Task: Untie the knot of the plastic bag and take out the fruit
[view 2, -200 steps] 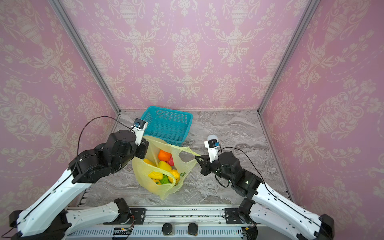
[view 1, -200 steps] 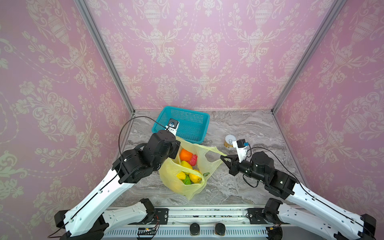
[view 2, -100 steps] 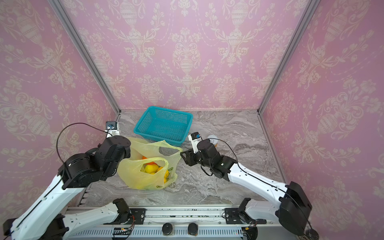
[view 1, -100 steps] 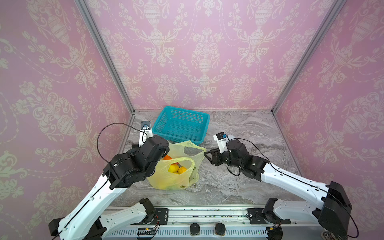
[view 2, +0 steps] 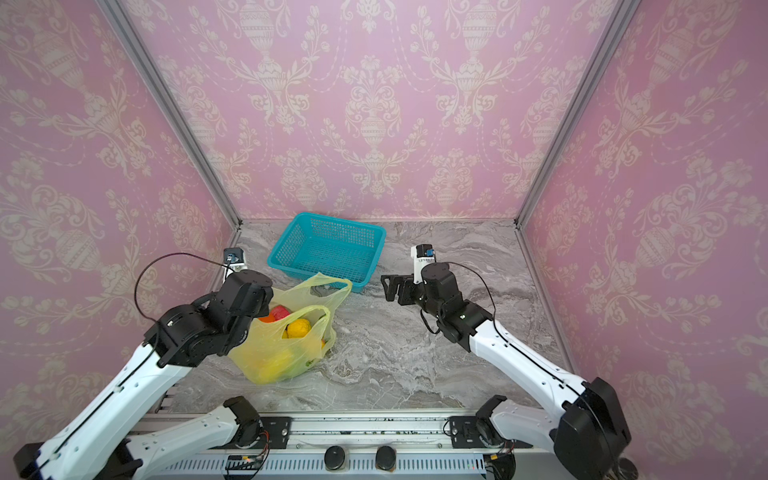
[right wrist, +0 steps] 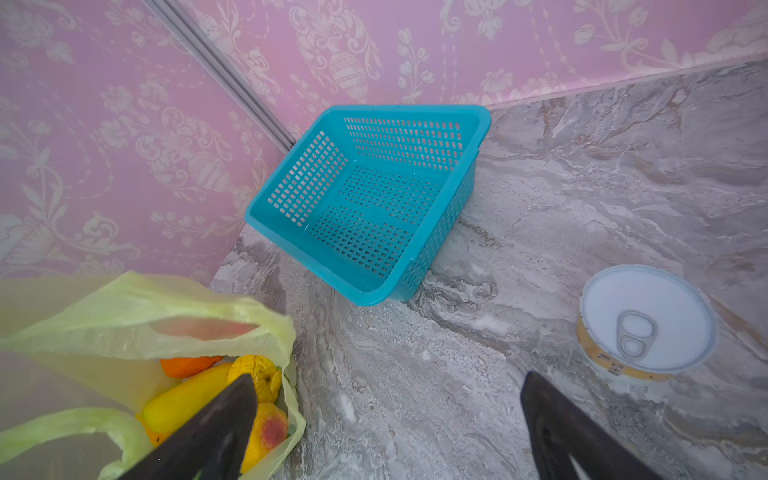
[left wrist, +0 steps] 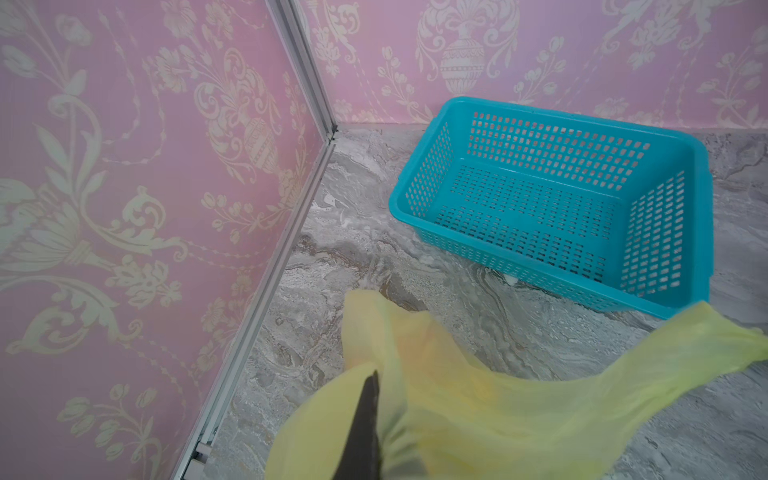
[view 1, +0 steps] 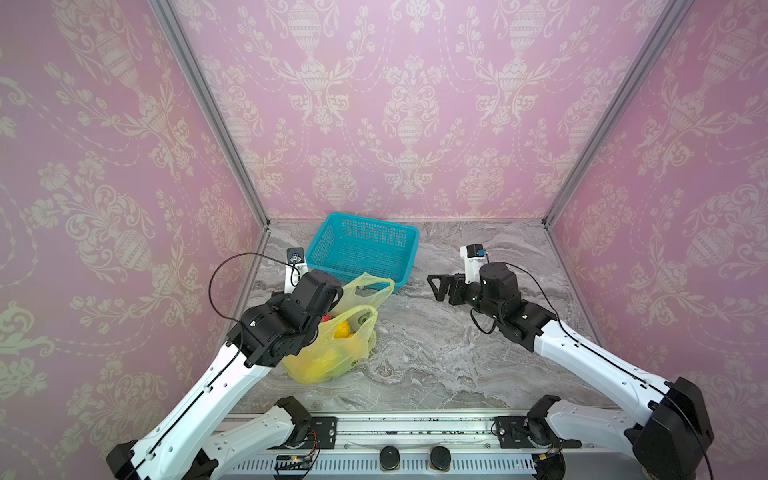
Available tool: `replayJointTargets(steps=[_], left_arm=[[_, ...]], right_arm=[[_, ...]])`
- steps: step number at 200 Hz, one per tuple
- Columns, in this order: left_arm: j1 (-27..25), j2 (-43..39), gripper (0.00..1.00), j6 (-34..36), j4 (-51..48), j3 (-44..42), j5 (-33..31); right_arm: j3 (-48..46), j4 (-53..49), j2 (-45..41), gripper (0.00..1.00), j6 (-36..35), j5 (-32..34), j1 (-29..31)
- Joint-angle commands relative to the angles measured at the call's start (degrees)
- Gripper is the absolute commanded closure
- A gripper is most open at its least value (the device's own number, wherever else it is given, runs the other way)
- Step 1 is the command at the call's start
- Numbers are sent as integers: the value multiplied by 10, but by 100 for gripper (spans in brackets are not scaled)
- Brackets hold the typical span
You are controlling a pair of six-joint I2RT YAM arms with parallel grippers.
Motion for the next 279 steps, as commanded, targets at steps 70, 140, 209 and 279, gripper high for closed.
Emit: replayJointTargets(steps=[70, 140, 209, 279], left_arm=[[3, 71, 100, 56, -78, -33, 67], [88, 4, 100, 97, -5, -80, 167], [127, -59, 100, 100, 16, -94, 187], [127, -110, 100, 82, 24, -108, 164]], right_arm=[[454, -200, 453, 9, -33, 40, -2], [487, -228, 519, 20, -22, 123, -8], [292, -157, 399, 55, 3, 162, -8], [69, -80, 244, 74, 61, 194, 54]])
